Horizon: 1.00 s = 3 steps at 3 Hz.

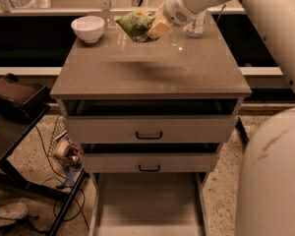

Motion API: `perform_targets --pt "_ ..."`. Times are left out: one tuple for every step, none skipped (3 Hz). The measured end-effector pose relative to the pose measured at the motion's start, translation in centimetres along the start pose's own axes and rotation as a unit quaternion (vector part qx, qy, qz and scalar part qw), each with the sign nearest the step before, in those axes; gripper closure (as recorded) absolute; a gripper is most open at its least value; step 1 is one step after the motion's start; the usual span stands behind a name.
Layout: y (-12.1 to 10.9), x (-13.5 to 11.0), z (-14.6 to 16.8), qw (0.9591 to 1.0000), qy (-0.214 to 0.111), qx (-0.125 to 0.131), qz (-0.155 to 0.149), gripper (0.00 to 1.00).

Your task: Move green jalapeno chip bag near white bowl

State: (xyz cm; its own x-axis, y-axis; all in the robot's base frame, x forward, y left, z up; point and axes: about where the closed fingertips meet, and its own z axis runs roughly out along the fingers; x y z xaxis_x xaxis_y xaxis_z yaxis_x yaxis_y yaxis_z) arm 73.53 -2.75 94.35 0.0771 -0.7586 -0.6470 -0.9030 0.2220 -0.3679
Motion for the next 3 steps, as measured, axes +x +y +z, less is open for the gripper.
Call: perform_targets --pt "-3.0 -0.1 1.6 0.9996 0.004 0.023 0.014 1.0" --pt "-6.6 -0.4 3.9 0.9985 0.01 0.048 0.023 1.0" --pt "-6.6 -0.4 3.9 0.9985 0.01 0.048 0.023 1.0"
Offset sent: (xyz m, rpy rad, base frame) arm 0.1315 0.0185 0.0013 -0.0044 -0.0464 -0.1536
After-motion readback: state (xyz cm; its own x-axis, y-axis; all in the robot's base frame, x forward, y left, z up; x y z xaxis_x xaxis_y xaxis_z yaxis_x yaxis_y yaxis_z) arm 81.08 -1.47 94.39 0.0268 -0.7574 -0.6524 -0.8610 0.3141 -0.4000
